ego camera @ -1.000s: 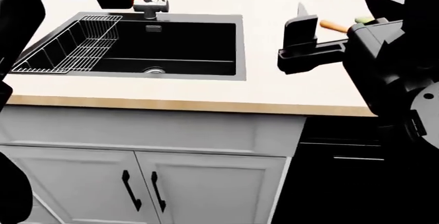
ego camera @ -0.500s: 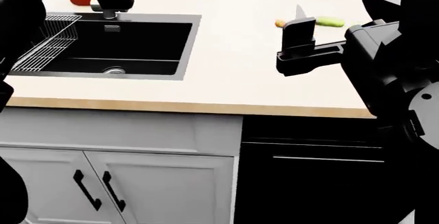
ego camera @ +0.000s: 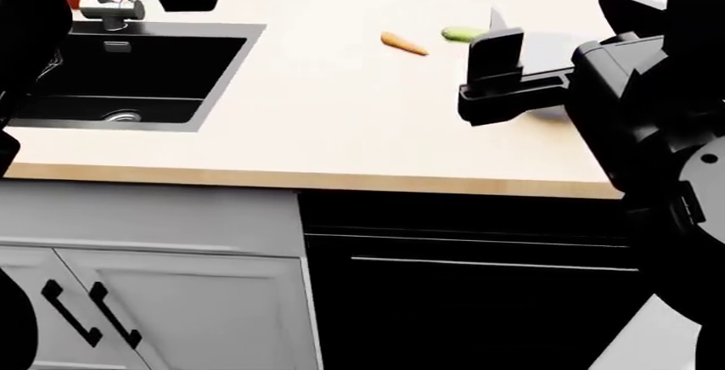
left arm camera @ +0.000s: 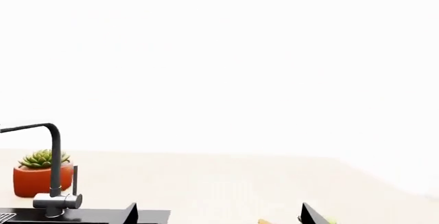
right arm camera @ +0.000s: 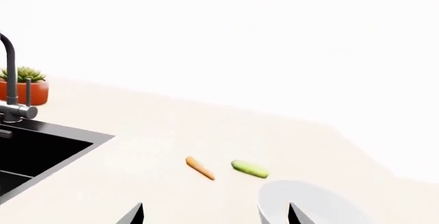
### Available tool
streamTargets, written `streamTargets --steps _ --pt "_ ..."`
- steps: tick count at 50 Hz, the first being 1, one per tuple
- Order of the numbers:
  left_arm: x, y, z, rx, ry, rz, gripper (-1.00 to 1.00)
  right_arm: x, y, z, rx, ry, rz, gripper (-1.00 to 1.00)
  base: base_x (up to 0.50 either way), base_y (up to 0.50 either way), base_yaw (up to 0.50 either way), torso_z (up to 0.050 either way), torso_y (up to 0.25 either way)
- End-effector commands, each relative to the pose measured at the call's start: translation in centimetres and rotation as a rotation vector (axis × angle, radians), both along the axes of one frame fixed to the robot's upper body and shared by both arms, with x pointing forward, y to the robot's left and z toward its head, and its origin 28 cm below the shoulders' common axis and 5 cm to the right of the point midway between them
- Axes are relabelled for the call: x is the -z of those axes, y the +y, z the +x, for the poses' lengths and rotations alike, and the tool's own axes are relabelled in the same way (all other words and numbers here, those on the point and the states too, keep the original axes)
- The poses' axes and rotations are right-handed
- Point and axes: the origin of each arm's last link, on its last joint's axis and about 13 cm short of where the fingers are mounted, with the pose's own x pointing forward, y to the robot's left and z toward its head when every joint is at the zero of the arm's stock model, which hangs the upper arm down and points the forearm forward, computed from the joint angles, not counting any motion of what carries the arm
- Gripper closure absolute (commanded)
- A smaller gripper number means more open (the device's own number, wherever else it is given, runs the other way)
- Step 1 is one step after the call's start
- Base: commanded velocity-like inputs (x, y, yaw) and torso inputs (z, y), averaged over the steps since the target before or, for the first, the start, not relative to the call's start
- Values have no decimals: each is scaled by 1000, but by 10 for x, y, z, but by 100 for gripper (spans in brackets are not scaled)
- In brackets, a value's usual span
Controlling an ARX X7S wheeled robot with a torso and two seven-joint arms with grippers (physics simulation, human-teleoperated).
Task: Place the two vegetables and bowl onto the tray for setting up a vegetable dip station.
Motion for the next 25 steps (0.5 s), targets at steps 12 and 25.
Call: streamTargets --steps 12,25 --pt "0 1 1 -4 0 -4 -100 -4 -1 -4 -42 -33 31 -100 437 -257 0 0 0" --pt "1 1 1 -4 0 -6 -100 -6 -3 -6 -29 -31 35 -100 424 -283 0 0 0"
